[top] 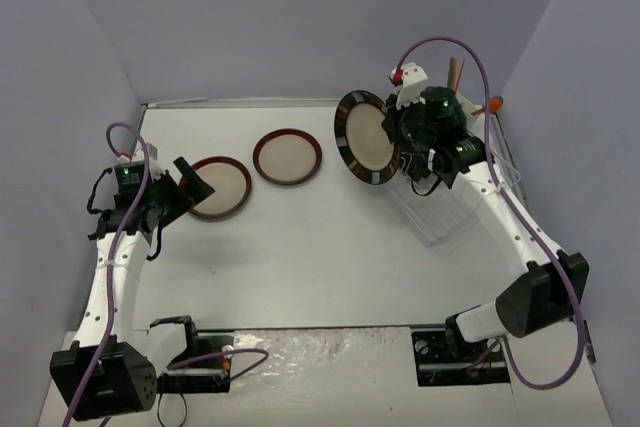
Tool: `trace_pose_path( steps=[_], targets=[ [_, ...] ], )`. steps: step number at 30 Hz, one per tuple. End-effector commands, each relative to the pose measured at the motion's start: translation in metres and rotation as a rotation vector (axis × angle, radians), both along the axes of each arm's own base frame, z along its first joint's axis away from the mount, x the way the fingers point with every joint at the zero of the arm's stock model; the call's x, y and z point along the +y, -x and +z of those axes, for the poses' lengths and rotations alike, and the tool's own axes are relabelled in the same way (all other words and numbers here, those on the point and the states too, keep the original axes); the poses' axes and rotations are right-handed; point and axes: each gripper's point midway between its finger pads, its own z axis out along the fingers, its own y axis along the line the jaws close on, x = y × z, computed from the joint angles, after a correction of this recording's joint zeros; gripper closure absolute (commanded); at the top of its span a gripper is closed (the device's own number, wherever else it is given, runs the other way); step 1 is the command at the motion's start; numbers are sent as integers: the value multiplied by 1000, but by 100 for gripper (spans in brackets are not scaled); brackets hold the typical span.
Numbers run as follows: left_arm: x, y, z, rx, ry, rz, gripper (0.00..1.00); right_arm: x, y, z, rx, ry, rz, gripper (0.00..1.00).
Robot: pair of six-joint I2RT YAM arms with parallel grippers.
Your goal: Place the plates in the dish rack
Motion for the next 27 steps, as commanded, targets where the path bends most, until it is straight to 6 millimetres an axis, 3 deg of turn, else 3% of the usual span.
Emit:
trace_pose_path(
  steps=[1, 5, 10, 14, 27],
  targets=[
    [40, 5, -10, 60, -250, 42, 3, -50, -11, 122, -446, 275, -100, 100],
    [50, 6, -22, 76, -307, 58, 3, -72, -23, 118, -454, 428, -162, 100],
    [54, 6, -40, 104, -322, 65, 3, -83, -41, 102, -428, 546, -172, 100],
    [54, 6, -50, 119, -323, 60, 3, -85, -49, 94, -418, 574, -160, 100],
    [54, 2, -57, 145, -325, 46, 3, -85, -70, 36, -330, 547, -95, 100]
  ],
)
